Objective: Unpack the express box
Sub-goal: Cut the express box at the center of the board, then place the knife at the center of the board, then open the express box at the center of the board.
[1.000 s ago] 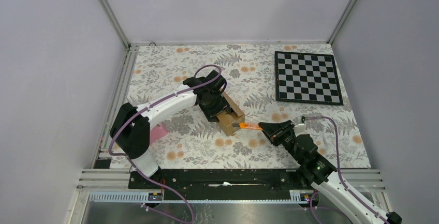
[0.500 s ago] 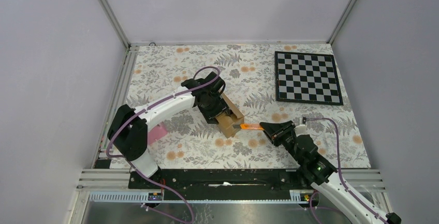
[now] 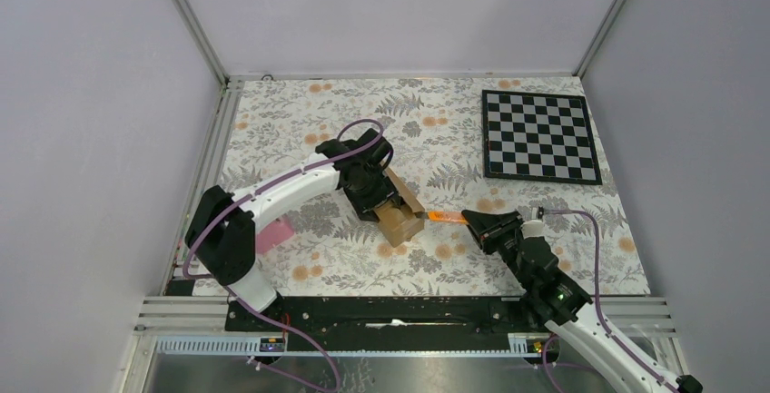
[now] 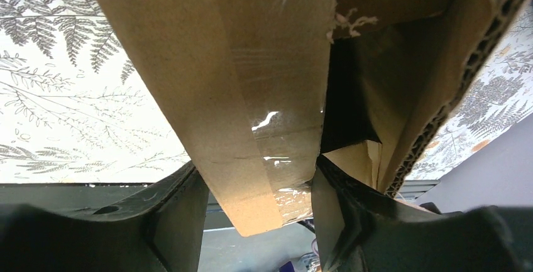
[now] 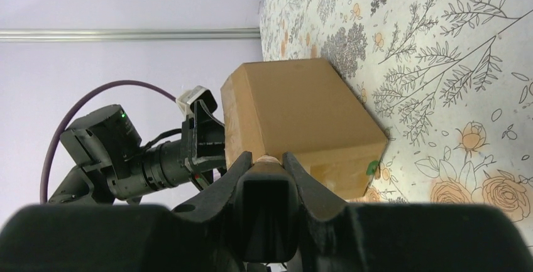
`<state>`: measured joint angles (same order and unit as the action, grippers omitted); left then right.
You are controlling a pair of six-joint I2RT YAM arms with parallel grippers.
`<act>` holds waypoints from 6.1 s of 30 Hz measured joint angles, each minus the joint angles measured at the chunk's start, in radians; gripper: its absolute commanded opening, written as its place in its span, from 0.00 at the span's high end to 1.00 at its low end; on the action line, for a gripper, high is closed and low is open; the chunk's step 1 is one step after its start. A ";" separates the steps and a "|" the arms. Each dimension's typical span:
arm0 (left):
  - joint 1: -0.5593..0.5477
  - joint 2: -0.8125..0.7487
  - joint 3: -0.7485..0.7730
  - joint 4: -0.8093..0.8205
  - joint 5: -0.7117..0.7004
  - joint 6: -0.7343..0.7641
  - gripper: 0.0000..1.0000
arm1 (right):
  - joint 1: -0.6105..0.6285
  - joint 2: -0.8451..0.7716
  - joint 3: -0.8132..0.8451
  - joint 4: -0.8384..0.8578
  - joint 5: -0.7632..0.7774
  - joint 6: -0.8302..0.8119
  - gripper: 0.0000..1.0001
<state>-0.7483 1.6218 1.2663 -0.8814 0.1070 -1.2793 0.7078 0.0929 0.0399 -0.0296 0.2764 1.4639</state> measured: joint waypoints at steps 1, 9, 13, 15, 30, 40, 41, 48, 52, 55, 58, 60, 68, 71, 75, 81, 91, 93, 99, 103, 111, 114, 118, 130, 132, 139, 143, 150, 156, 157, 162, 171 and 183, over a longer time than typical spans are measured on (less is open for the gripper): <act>0.000 -0.001 0.000 -0.005 0.000 0.000 0.99 | 0.000 -0.002 0.000 -0.003 0.008 0.000 1.00; -0.002 -0.030 -0.026 0.006 -0.002 0.001 0.99 | -0.001 0.006 0.002 -0.003 0.014 0.000 1.00; -0.001 -0.095 -0.106 0.077 -0.002 -0.017 0.98 | -0.001 0.044 0.012 0.020 0.000 -0.001 1.00; -0.001 -0.132 -0.147 0.108 -0.002 -0.032 0.98 | -0.001 0.061 0.017 0.032 -0.010 -0.002 1.00; 0.041 -0.285 -0.316 0.275 0.043 -0.051 0.79 | -0.001 0.077 0.034 0.043 -0.031 -0.008 1.00; 0.088 -0.327 -0.349 0.321 0.089 0.006 0.30 | -0.002 0.116 0.047 0.058 -0.031 -0.026 1.00; 0.093 -0.327 -0.340 0.319 0.092 0.011 0.29 | -0.003 0.132 0.046 0.045 -0.031 -0.034 1.00; 0.108 -0.327 -0.260 0.278 0.076 0.063 0.27 | -0.006 0.175 0.054 0.087 -0.037 -0.055 1.00; 0.116 -0.326 -0.204 0.204 0.008 0.095 0.24 | -0.006 0.196 0.071 0.092 -0.047 -0.082 1.00; 0.124 -0.321 -0.109 0.086 -0.089 0.121 0.15 | -0.006 0.204 0.080 0.094 -0.058 -0.099 1.00; 0.127 -0.315 -0.028 0.019 -0.168 0.138 0.12 | -0.006 0.216 0.095 0.093 -0.067 -0.116 1.00; 0.128 -0.311 -0.009 -0.004 -0.198 0.146 0.11 | -0.006 0.222 0.112 0.082 -0.083 -0.130 1.00; 0.157 -0.226 -0.008 -0.038 -0.212 0.185 0.12 | -0.007 0.211 0.274 -0.073 -0.141 -0.196 1.00; 0.168 -0.197 -0.006 -0.038 -0.206 0.212 0.12 | -0.007 0.215 0.391 -0.208 -0.148 -0.255 1.00; 0.172 -0.158 0.011 -0.036 -0.193 0.243 0.14 | -0.007 0.272 0.582 -0.394 -0.113 -0.393 1.00; 0.172 -0.119 0.043 -0.026 -0.170 0.275 0.15 | -0.008 0.554 0.745 -0.504 -0.049 -0.609 0.98; 0.172 -0.096 0.050 -0.019 -0.141 0.297 0.16 | -0.008 0.964 0.916 -0.583 -0.061 -0.871 0.69; 0.172 -0.091 0.050 -0.018 -0.135 0.306 0.16 | -0.012 0.980 0.950 -0.587 -0.078 -0.903 0.47; 0.172 -0.079 0.050 -0.015 -0.123 0.324 0.13 | -0.040 1.039 0.996 -0.591 -0.096 -0.951 0.07; 0.173 -0.079 0.050 -0.008 -0.117 0.331 0.13 | -0.042 1.064 1.030 -0.594 -0.108 -0.965 0.00; 0.182 -0.079 0.050 0.010 -0.092 0.341 0.14 | 0.016 1.106 1.138 -0.567 -0.129 -0.996 0.00; 0.187 -0.079 0.050 0.013 -0.087 0.341 0.15 | 0.072 1.151 1.175 -0.543 -0.130 -1.018 0.00; 0.192 -0.079 0.050 0.015 -0.078 0.343 0.16 | 0.138 1.227 1.212 -0.524 -0.128 -1.052 0.00; 0.194 -0.072 0.049 0.015 -0.050 0.344 0.23 | 0.264 1.432 1.249 -0.482 -0.005 -1.113 0.29; 0.194 -0.072 0.048 0.015 -0.050 0.344 0.24 | 0.267 1.444 1.244 -0.471 0.022 -1.114 0.32; 0.199 -0.072 0.047 0.014 -0.050 0.344 0.28 | 0.281 1.474 1.232 -0.428 0.090 -1.113 0.45; 0.201 -0.072 0.043 0.009 -0.050 0.344 0.28 | 0.299 1.498 1.232 -0.424 0.132 -1.113 0.58; 0.205 -0.072 0.034 -0.002 -0.050 0.342 0.38 | 0.313 1.493 1.237 -0.421 0.196 -1.109 1.00; 0.210 -0.076 0.032 0.003 -0.042 0.336 0.61 | 0.314 1.477 1.234 -0.420 0.201 -1.073 1.00; 0.211 -0.078 0.032 0.008 -0.037 0.335 0.65 | 0.315 1.468 1.227 -0.414 0.201 -1.067 1.00; 0.235 -0.124 0.003 0.049 -0.001 0.335 0.74 | 0.314 1.429 1.190 -0.401 0.202 -1.049 1.00; 0.328 -0.237 -0.122 0.099 0.037 0.357 0.79 | 0.238 1.380 1.107 -0.330 0.114 -1.025 1.00; 0.389 -0.358 -0.368 0.438 0.162 0.303 1.00 | 0.092 1.239 0.898 -0.127 -0.114 -0.912 0.99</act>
<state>-0.3595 1.2636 0.8982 -0.4438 0.2687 -0.9760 0.7998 1.3323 0.9375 -0.1570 0.1627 0.5518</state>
